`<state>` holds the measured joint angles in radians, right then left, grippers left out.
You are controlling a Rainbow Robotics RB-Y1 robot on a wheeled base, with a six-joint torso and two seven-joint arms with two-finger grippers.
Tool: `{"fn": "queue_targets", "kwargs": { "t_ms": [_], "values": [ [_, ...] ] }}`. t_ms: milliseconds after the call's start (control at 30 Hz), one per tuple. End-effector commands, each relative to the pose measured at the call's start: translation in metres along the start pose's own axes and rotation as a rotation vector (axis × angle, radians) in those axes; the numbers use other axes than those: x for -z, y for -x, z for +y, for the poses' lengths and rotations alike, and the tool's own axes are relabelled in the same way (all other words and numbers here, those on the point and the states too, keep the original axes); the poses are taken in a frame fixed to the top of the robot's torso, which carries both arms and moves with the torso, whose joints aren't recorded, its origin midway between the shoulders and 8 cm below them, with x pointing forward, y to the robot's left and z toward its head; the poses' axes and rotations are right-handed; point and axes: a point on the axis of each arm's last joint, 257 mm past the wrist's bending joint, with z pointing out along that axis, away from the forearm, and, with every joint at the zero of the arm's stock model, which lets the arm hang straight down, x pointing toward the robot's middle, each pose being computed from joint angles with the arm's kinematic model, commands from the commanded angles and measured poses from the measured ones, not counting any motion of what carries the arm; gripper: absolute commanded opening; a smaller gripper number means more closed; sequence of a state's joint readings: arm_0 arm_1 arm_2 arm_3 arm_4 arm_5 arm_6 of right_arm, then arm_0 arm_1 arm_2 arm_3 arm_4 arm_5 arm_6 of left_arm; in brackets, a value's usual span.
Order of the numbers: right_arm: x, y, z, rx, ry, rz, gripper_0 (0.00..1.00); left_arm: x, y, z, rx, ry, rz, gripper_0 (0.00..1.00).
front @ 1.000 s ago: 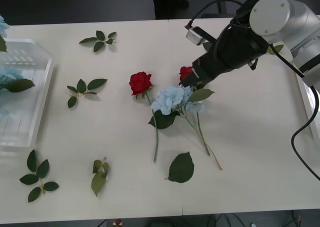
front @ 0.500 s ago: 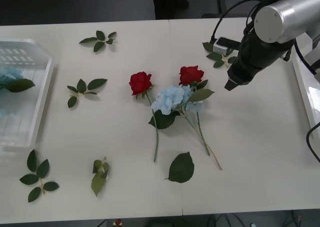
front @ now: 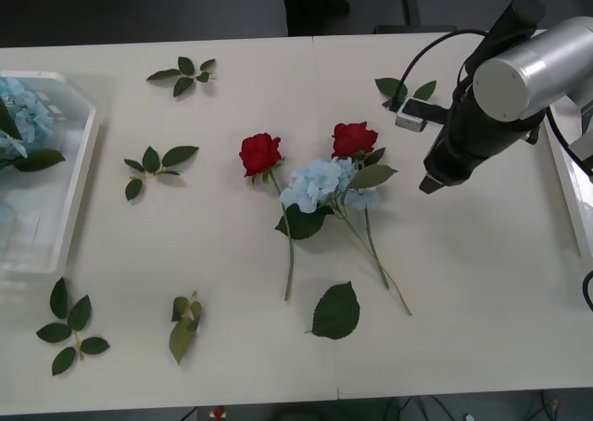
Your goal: Place the red flowers into the right box and the blue flowers into the left box. If a person shows an open palm, hand one flower to the person first, then continue sorting.
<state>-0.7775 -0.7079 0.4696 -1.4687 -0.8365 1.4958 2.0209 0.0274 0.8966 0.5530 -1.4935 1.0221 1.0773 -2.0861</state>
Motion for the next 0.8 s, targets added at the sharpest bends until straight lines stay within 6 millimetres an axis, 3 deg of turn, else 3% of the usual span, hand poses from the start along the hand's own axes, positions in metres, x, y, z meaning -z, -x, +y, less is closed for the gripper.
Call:
{"fn": "queue_targets", "kwargs": {
  "t_ms": [33, 133, 167, 200, 433, 500, 600, 800],
  "values": [
    [0.005, -0.009, 0.007, -0.089, -0.016, -0.016, 1.0, 0.002, -0.002, -0.002, 0.012, -0.016, -0.009, 0.72],
    [-0.001, -0.008, 0.014, -0.139, -0.014, -0.021, 1.0, 0.008, 0.004, -0.016, 0.067, -0.084, -0.047, 0.88],
    [-0.002, -0.008, 0.015, -0.158, -0.015, -0.02, 1.0, 0.01, 0.007, -0.024, 0.093, -0.125, -0.068, 0.99],
    [-0.005, -0.011, 0.015, -0.173, -0.022, -0.014, 1.0, 0.015, 0.012, -0.034, 0.117, -0.168, -0.09, 1.0],
    [-0.03, -0.02, 0.018, -0.214, -0.085, 0.0, 1.0, 0.055, 0.032, -0.095, 0.086, -0.365, -0.106, 1.0],
    [-0.038, -0.02, 0.023, -0.226, -0.098, 0.004, 1.0, 0.063, 0.034, -0.12, 0.093, -0.411, -0.085, 1.0],
    [-0.043, -0.019, 0.029, -0.244, -0.104, 0.009, 1.0, 0.065, 0.035, -0.15, 0.087, -0.434, -0.068, 1.0],
    [-0.05, -0.01, 0.041, -0.266, -0.107, 0.012, 1.0, 0.052, 0.032, -0.229, 0.052, -0.415, -0.035, 1.0]
  ]
}}
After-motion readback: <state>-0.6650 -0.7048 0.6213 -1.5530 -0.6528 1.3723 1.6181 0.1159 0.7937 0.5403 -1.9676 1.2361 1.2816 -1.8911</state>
